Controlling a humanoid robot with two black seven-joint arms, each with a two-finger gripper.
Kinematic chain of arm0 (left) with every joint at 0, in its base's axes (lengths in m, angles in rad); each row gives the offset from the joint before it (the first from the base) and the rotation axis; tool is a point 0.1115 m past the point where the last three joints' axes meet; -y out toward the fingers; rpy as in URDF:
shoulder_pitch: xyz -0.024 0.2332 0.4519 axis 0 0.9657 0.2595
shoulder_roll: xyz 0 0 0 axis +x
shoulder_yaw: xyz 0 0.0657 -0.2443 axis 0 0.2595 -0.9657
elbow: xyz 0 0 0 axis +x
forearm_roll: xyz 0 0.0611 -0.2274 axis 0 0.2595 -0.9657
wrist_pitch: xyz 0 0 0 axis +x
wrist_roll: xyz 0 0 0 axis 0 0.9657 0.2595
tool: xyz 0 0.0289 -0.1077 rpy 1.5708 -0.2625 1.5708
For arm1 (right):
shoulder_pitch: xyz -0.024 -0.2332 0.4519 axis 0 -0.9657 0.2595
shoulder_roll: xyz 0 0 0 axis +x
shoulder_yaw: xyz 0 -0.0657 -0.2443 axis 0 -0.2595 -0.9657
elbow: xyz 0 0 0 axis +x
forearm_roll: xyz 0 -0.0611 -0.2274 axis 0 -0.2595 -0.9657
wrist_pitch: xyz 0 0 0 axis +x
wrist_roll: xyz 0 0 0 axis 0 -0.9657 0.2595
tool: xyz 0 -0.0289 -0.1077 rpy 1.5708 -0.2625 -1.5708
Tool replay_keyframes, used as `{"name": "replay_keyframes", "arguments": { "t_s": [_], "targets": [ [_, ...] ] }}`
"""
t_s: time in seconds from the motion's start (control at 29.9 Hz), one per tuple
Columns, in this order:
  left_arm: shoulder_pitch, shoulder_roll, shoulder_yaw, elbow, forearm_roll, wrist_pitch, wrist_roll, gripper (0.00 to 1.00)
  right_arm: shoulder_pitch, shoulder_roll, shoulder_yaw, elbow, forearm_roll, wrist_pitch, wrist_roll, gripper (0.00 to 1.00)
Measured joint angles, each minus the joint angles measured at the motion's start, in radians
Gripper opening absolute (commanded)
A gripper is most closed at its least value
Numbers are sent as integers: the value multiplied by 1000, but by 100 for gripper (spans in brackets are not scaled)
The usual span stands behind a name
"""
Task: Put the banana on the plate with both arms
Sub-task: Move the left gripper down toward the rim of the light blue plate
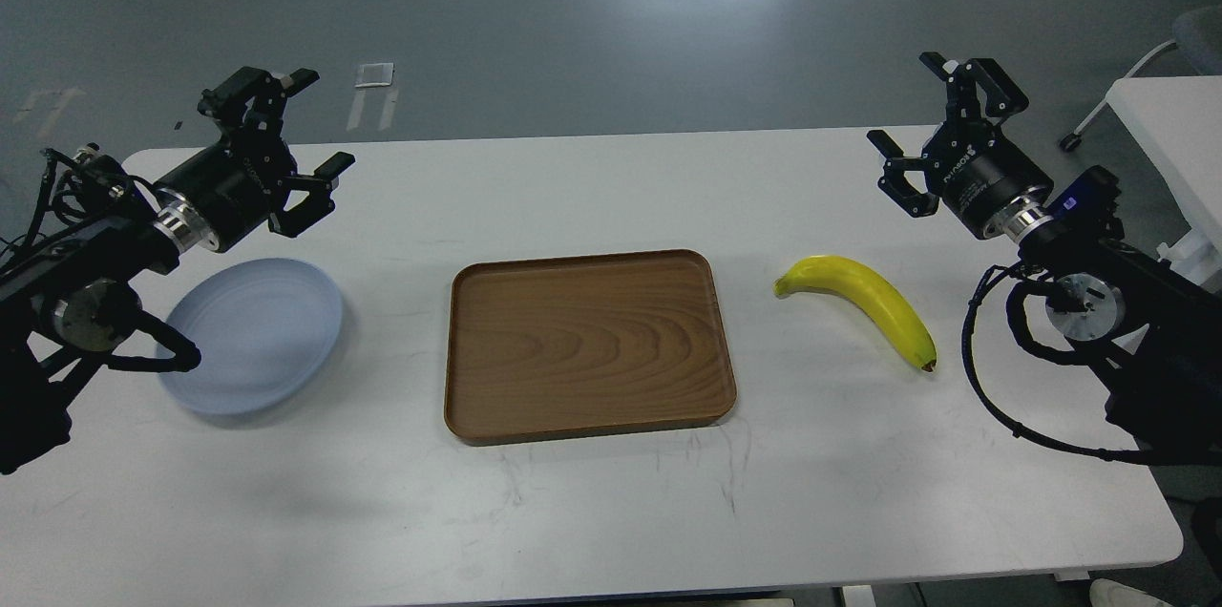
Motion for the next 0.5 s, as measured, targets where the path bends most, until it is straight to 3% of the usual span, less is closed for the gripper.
{"name": "replay_keyframes", "arguments": {
  "t_s": [0.37, 0.5],
  "targets": [
    [7, -10, -17, 14, 0, 0, -3, 99, -12, 3, -3, 3, 0, 0, 7, 100],
    [-11, -6, -15, 75, 6, 0, -5, 99, -12, 5, -6, 3, -2, 0, 7, 100]
  ]
}}
